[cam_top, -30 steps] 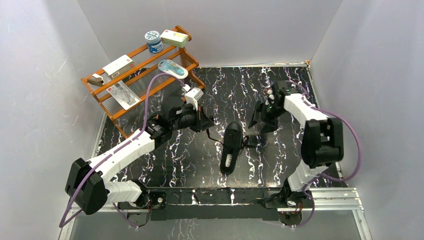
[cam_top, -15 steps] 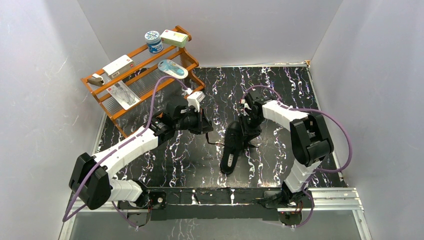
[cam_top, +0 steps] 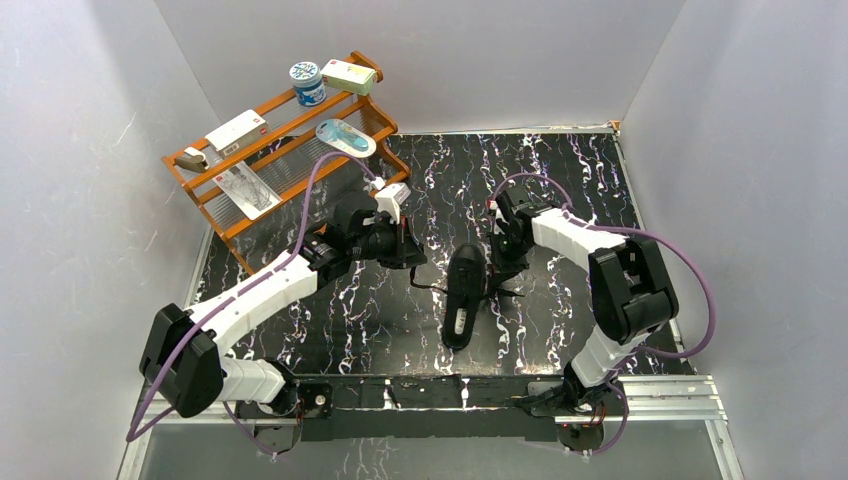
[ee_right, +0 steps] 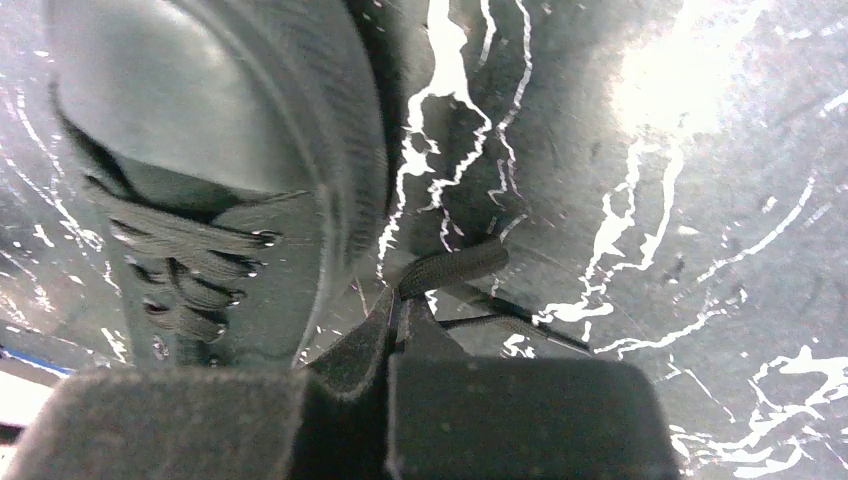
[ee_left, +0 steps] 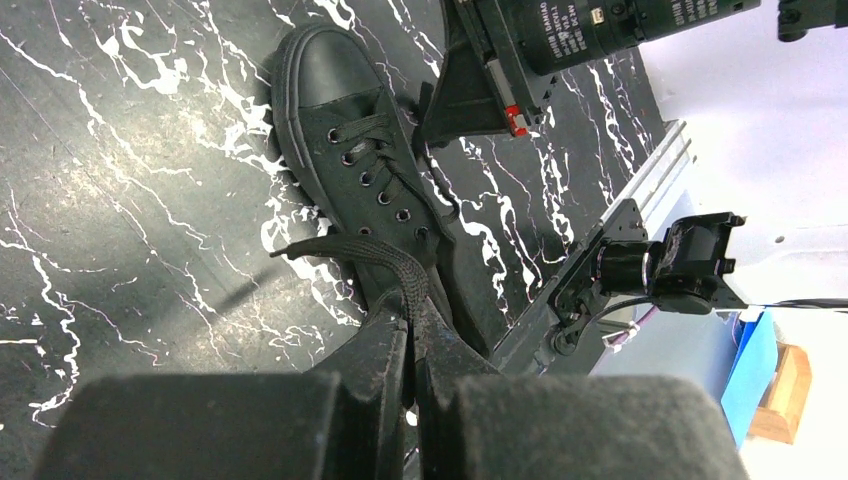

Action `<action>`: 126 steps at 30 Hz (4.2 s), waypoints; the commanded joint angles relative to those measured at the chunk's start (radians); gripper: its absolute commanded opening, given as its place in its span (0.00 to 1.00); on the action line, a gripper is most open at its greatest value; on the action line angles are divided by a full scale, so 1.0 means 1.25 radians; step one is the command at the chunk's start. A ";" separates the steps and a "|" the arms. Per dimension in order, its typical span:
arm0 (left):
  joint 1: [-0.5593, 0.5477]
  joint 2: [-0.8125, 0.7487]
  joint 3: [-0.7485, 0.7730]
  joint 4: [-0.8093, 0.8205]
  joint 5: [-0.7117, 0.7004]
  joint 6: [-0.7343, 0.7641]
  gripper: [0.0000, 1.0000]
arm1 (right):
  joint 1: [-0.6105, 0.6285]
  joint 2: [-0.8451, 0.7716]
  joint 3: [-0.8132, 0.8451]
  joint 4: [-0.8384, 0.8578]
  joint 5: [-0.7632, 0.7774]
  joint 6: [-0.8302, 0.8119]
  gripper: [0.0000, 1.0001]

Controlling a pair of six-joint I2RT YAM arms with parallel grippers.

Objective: Tie the shoes

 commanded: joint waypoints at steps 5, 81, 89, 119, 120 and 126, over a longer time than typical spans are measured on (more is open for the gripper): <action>0.001 -0.025 0.019 -0.020 0.017 -0.001 0.00 | -0.004 -0.087 0.045 -0.101 -0.017 0.017 0.00; 0.093 -0.022 0.036 -0.034 0.251 -0.149 0.00 | 0.202 0.009 0.139 -0.040 -0.018 -0.306 0.31; 0.095 0.113 0.131 -0.070 0.230 -0.132 0.00 | 0.210 -0.092 0.147 -0.037 -0.023 -0.308 0.00; 0.026 0.539 0.321 -0.126 0.632 0.034 0.00 | 0.210 -0.244 0.083 0.115 0.039 -0.230 0.00; 0.026 0.546 0.322 -0.135 0.647 0.043 0.00 | 0.210 -0.248 0.081 0.117 0.044 -0.225 0.00; 0.013 0.563 0.299 -0.088 0.731 0.056 0.00 | 0.210 -0.241 0.080 0.096 0.082 -0.173 0.02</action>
